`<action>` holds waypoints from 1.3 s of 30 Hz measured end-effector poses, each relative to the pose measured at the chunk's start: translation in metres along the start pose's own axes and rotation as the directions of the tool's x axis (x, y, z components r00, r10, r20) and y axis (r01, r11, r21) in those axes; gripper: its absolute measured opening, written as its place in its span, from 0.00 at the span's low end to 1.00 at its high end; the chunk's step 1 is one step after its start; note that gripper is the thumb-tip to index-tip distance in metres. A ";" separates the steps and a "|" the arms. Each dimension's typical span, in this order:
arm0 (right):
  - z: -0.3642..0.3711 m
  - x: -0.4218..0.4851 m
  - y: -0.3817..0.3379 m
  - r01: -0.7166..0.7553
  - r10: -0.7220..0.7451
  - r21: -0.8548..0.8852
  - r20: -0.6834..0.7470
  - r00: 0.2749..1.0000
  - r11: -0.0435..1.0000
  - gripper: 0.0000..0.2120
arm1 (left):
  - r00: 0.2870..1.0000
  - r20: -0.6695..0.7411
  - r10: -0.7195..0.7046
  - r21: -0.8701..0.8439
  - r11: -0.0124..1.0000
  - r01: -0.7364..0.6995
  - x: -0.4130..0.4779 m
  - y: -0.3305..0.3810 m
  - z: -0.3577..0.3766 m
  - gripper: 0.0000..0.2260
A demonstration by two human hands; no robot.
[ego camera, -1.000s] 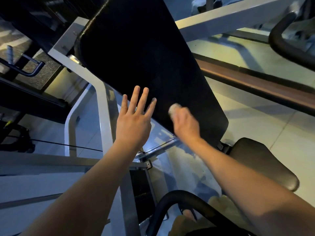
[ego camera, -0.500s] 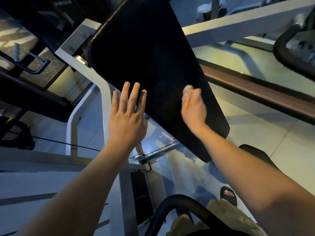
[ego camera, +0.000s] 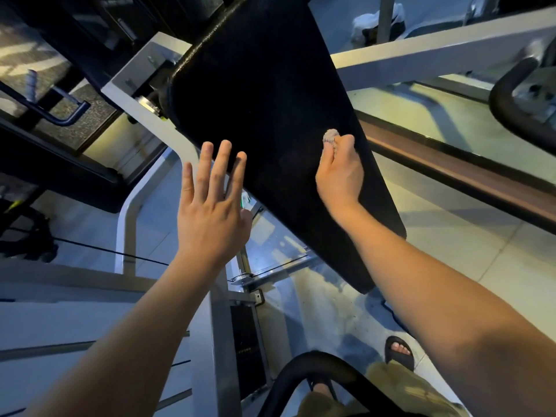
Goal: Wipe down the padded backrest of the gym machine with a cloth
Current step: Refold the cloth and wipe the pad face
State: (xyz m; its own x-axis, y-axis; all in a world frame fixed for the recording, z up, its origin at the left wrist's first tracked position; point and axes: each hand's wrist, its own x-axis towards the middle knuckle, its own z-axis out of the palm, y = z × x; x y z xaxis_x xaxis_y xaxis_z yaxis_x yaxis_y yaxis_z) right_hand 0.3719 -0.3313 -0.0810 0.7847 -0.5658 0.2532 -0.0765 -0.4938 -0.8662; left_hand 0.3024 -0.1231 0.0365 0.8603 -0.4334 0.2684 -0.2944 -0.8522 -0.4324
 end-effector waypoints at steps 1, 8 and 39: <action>0.003 -0.012 -0.014 -0.030 0.031 0.090 -0.002 1.000 0.995 0.12 | 1.000 -0.002 -0.017 0.000 1.000 0.017 0.000 -0.003 -0.001 0.39; 0.002 -0.024 -0.015 0.665 -0.655 -0.144 0.118 0.747 0.733 0.06 | 0.998 0.055 0.020 0.008 1.000 -0.021 0.000 -0.008 0.001 0.40; -0.012 0.046 -0.129 0.398 -0.408 -0.138 -0.048 0.912 0.907 0.16 | 0.986 0.093 -0.141 -0.295 0.942 0.162 0.029 -0.048 -0.073 0.42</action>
State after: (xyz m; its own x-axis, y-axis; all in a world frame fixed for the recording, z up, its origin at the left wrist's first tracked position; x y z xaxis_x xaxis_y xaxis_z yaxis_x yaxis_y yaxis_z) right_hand 0.4102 -0.3011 0.0478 0.7170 -0.3463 0.6050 0.1581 -0.7645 -0.6250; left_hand 0.3116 -0.1159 0.1276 0.9282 -0.2799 0.2453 -0.2602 -0.9593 -0.1100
